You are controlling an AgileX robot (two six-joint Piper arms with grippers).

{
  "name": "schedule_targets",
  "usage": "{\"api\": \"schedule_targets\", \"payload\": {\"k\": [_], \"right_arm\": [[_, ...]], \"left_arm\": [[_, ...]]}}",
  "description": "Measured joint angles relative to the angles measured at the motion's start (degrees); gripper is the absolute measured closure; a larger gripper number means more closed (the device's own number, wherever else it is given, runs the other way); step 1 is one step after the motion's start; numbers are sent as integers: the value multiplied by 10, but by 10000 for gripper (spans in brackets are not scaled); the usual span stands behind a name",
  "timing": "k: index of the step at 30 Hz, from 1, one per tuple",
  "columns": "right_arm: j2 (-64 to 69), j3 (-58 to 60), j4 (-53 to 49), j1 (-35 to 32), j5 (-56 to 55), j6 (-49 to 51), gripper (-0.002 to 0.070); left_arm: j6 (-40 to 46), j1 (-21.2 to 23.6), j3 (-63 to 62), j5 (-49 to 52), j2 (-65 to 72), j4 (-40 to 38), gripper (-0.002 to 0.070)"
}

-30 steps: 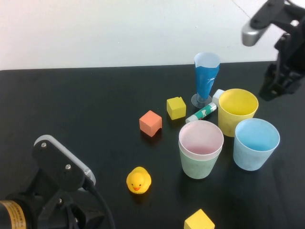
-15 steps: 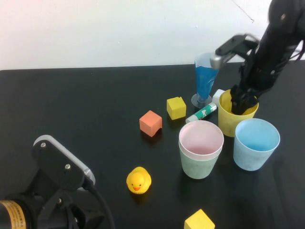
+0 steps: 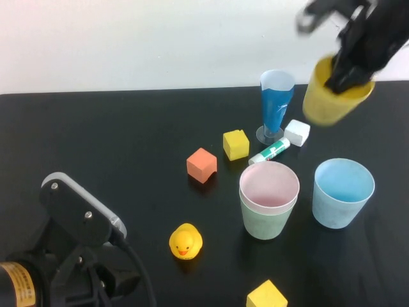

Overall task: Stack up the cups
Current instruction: Pick up the yellow cup, then place the yellow cup on the blue cup

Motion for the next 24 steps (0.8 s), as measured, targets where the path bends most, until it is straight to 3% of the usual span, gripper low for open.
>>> {"api": "schedule_targets", "payload": {"k": [6,12,17,24], "right_arm": [[-120,12,30,0,4,4,624],[-219,157,46,1,7,-1,624],[-217,249,46,1,7,-7,624],[-183,263,46,1,4,-10,625]], "left_arm": [[0,0,0,-3,0,11,673],[0,0,0,-5,0,17,673],[0,0,0,-18,0,31,673],[0,0,0,-19,0,37,673]]}}
